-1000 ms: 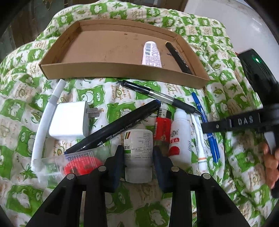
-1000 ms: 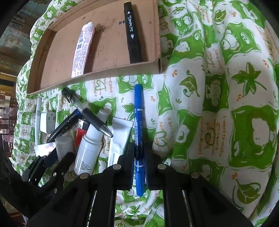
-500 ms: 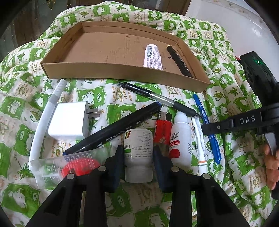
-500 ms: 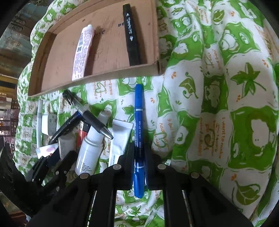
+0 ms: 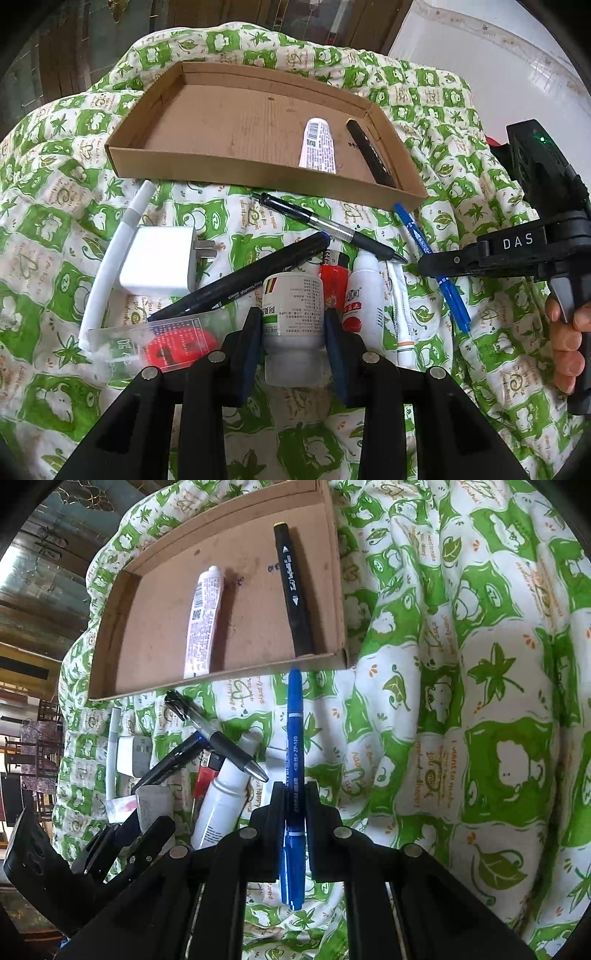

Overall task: Organize rigid objects
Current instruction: 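Hold the blue pen in the right gripper while the left holds the white bottle, then carry the bottle and blue pen into the tray and open both grippers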

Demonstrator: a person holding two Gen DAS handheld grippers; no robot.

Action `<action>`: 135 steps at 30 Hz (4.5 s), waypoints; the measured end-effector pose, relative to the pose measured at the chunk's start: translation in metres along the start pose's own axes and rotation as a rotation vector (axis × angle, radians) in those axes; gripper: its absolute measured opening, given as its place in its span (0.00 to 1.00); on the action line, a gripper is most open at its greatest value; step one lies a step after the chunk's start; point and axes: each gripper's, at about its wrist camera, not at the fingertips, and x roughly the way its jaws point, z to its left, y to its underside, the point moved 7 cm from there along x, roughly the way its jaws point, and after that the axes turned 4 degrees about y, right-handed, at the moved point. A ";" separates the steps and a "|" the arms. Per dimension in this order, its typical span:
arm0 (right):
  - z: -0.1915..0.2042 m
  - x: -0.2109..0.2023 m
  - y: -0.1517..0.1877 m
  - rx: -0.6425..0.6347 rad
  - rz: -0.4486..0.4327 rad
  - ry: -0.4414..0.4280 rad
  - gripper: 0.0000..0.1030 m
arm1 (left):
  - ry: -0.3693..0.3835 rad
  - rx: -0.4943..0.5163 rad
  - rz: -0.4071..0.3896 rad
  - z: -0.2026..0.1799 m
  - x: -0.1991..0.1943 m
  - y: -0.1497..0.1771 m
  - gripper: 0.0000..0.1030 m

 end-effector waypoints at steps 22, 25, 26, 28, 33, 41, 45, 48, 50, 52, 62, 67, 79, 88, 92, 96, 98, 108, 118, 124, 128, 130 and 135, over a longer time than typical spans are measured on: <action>0.013 -0.021 0.007 -0.013 -0.017 -0.071 0.09 | -0.042 -0.004 -0.010 0.005 -0.003 -0.001 0.34; 0.013 -0.021 0.007 -0.013 -0.018 -0.071 0.09 | -0.048 -0.002 -0.012 0.006 -0.003 -0.001 0.34; 0.013 -0.021 0.007 -0.012 -0.018 -0.071 0.09 | -0.049 -0.003 -0.012 0.006 -0.003 -0.001 0.34; 0.013 -0.021 0.007 -0.012 -0.018 -0.071 0.09 | -0.051 -0.003 -0.012 0.006 -0.003 0.000 0.34; 0.013 -0.022 0.006 -0.013 -0.025 -0.073 0.09 | -0.057 0.001 -0.015 0.006 -0.004 0.000 0.34; 0.013 -0.024 0.004 -0.018 -0.038 -0.074 0.09 | -0.059 0.002 -0.016 0.005 -0.004 0.000 0.34; 0.014 -0.026 0.003 -0.020 -0.045 -0.076 0.09 | -0.061 0.004 -0.019 0.005 -0.004 -0.002 0.34; 0.015 -0.031 0.001 -0.035 -0.072 -0.069 0.09 | -0.063 0.006 -0.021 0.005 -0.005 -0.003 0.34; 0.017 -0.036 0.000 -0.048 -0.095 -0.062 0.09 | -0.065 0.008 -0.023 0.005 -0.005 -0.004 0.34; 0.019 -0.040 -0.002 -0.058 -0.115 -0.060 0.09 | -0.065 0.009 -0.024 0.006 -0.006 -0.004 0.34; 0.018 -0.041 -0.003 -0.057 -0.120 -0.057 0.09 | -0.080 0.013 -0.030 0.009 -0.008 -0.007 0.34; 0.018 -0.042 -0.004 -0.055 -0.120 -0.057 0.09 | -0.082 0.011 -0.032 0.010 -0.008 -0.007 0.34; 0.016 -0.052 -0.015 -0.053 -0.159 -0.054 0.09 | -0.096 0.022 -0.028 0.011 -0.007 -0.011 0.34; 0.018 -0.057 -0.028 -0.069 -0.183 -0.042 0.09 | -0.116 0.038 -0.032 0.012 -0.007 -0.022 0.34; 0.021 -0.058 -0.035 -0.076 -0.194 -0.044 0.09 | -0.116 0.040 -0.033 0.014 -0.006 -0.031 0.34; 0.023 -0.060 -0.047 -0.072 -0.211 -0.056 0.09 | -0.099 0.024 -0.047 0.015 -0.006 -0.054 0.34; 0.023 -0.058 -0.053 -0.058 -0.200 -0.078 0.09 | -0.093 0.019 -0.051 0.016 -0.005 -0.066 0.34; 0.029 -0.044 -0.085 -0.011 -0.178 -0.145 0.09 | -0.062 -0.024 -0.031 0.022 0.020 -0.121 0.34; 0.037 -0.016 -0.118 -0.054 -0.203 -0.109 0.09 | -0.095 -0.041 -0.005 0.036 0.061 -0.157 0.34; 0.031 0.005 -0.125 -0.063 -0.183 -0.079 0.09 | -0.104 -0.038 -0.008 0.042 0.078 -0.164 0.34; 0.033 0.012 -0.126 -0.081 -0.185 -0.063 0.09 | -0.123 0.002 -0.011 0.037 0.081 -0.166 0.34; 0.038 0.015 -0.128 -0.093 -0.190 -0.052 0.09 | -0.128 0.017 -0.016 0.036 0.080 -0.163 0.34; 0.037 0.017 -0.125 -0.088 -0.190 -0.061 0.10 | -0.126 0.024 -0.025 0.035 0.080 -0.158 0.34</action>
